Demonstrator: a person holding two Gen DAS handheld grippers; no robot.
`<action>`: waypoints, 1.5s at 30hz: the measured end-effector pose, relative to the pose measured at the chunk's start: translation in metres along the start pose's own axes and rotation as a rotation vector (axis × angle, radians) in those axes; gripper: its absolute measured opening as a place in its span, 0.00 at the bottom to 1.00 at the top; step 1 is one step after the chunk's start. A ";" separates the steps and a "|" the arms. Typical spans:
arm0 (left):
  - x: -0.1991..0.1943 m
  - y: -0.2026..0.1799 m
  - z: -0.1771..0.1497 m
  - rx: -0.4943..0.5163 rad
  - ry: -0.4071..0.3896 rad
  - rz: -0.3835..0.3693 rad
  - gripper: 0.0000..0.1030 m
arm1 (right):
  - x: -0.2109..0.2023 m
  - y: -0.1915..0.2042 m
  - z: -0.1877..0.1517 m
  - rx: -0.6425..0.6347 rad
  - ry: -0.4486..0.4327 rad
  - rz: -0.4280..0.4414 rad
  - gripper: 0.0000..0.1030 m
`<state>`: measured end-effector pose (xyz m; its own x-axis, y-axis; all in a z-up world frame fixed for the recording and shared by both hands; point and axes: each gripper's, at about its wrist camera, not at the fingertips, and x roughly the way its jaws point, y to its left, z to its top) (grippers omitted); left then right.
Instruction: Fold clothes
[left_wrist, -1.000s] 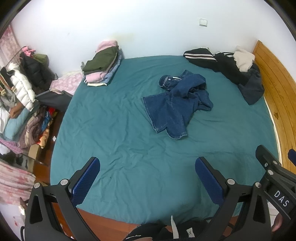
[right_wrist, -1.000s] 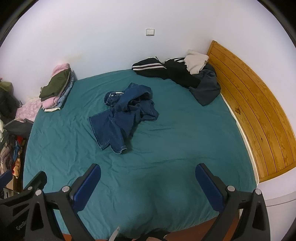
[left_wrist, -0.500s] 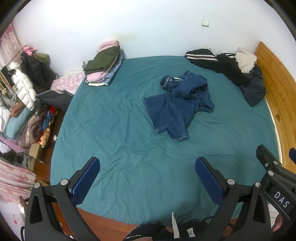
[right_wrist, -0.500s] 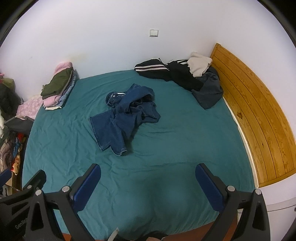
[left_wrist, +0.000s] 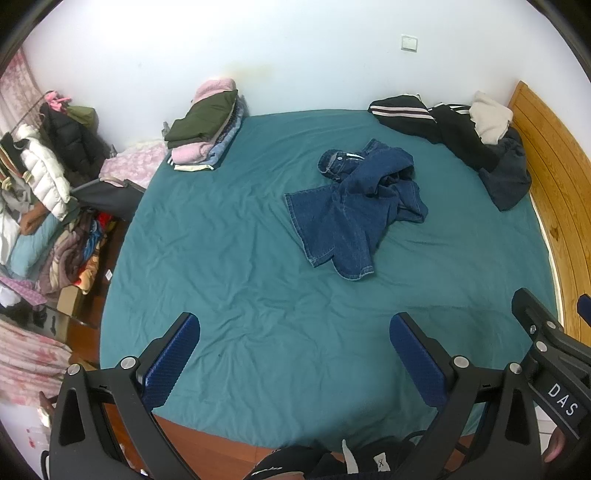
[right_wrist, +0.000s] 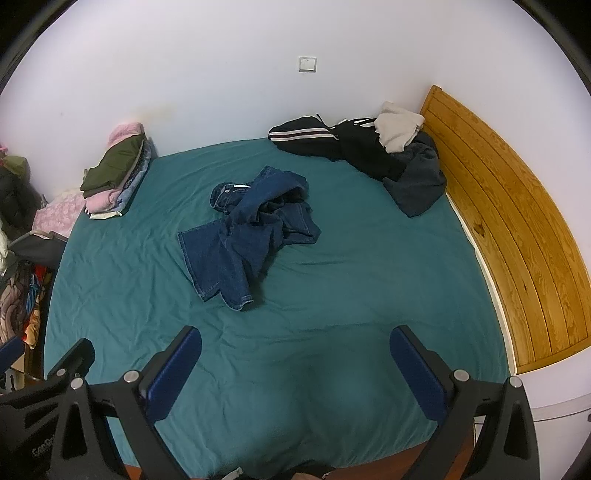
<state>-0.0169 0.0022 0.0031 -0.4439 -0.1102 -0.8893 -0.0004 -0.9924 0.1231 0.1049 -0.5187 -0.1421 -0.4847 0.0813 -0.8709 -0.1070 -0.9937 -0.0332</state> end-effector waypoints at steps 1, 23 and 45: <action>0.001 0.001 0.001 0.001 0.000 -0.001 1.00 | 0.001 0.001 -0.001 0.001 -0.002 0.000 1.00; 0.012 0.000 0.008 0.001 -0.007 0.004 1.00 | 0.007 -0.002 0.004 0.013 -0.003 0.007 1.00; 0.350 0.037 0.037 -0.054 0.241 0.023 1.00 | 0.282 0.033 0.010 -0.062 0.207 0.179 1.00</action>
<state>-0.2052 -0.0712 -0.2872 -0.2168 -0.1364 -0.9666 0.0582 -0.9902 0.1267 -0.0434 -0.5278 -0.3836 -0.3028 -0.1076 -0.9470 0.0206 -0.9941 0.1063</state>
